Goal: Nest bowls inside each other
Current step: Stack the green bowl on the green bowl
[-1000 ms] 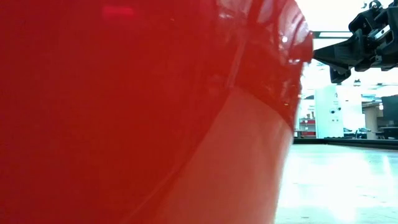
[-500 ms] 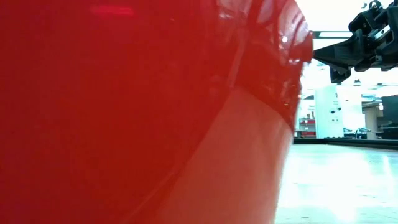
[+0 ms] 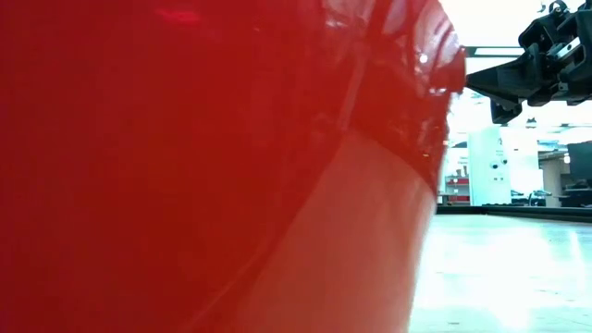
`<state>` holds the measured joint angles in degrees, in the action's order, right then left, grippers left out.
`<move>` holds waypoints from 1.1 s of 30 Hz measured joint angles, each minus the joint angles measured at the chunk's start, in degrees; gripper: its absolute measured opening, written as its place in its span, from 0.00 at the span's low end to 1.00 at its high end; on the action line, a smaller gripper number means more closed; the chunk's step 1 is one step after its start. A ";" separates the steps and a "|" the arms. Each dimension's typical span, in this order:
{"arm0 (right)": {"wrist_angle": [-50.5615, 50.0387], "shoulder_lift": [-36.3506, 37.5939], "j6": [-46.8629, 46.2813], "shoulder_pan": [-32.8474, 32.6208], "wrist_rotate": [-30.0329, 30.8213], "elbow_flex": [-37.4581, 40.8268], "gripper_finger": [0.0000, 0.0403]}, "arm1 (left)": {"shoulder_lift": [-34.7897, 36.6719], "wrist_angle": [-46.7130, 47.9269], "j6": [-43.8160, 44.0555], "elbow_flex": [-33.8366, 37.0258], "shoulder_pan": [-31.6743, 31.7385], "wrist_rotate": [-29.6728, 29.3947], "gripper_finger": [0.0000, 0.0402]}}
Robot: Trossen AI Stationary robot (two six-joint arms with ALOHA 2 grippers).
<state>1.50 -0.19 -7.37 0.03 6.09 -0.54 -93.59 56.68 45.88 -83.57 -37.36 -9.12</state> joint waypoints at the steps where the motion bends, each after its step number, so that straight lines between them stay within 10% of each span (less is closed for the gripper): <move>1: 0.00 0.00 -0.04 -0.01 0.01 0.00 0.08 | -0.15 -0.37 -0.39 0.00 -0.05 -0.18 0.00; 33: -0.01 0.00 0.03 -0.01 0.00 0.00 0.08 | -6.91 -2.69 1.21 0.46 -1.09 -1.01 0.00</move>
<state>1.48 -0.19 -7.34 0.02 6.10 -0.54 -100.50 53.99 47.09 -83.11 -38.45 -10.13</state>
